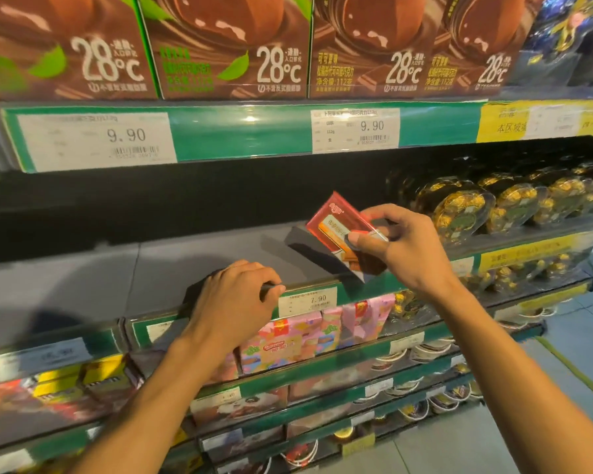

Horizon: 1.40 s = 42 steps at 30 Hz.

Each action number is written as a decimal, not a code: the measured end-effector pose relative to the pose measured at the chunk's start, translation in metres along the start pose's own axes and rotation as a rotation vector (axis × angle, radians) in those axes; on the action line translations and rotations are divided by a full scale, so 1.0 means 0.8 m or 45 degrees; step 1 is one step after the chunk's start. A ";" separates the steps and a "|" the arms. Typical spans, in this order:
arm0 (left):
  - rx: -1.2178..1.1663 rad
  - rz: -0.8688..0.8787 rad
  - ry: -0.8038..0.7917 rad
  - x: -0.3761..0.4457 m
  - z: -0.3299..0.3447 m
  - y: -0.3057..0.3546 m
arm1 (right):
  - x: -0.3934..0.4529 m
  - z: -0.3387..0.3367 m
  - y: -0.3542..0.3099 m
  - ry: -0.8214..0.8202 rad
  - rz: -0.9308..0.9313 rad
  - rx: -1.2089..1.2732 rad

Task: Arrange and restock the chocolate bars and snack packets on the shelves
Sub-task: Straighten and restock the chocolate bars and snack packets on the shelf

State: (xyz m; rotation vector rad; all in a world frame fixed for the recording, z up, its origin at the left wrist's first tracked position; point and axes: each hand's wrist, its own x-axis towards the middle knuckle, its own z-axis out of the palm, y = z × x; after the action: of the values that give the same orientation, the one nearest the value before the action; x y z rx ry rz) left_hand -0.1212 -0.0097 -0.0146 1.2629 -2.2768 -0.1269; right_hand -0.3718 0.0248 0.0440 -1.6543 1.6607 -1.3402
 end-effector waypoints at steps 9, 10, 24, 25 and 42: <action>-0.038 -0.394 0.370 -0.163 -0.040 -0.029 | -0.091 0.092 -0.015 -0.331 0.122 0.474; -0.044 -0.435 0.380 -0.188 -0.045 -0.031 | -0.101 0.107 -0.019 -0.391 0.133 0.497; -0.188 -1.297 0.548 -0.563 -0.154 -0.149 | -0.296 0.389 -0.126 -0.919 0.205 0.516; -0.189 -1.346 0.570 -0.592 -0.166 -0.160 | -0.313 0.411 -0.137 -0.931 0.210 0.524; -0.150 -1.377 0.401 -0.724 -0.238 -0.373 | -0.391 0.658 -0.228 -0.943 0.419 0.495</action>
State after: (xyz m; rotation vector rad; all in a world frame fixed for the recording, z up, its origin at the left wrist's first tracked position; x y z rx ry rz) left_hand 0.4452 0.3256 -0.1812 2.1188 -1.1118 -0.3947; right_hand 0.2231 0.1806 -0.1301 -1.3324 1.0799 -0.6952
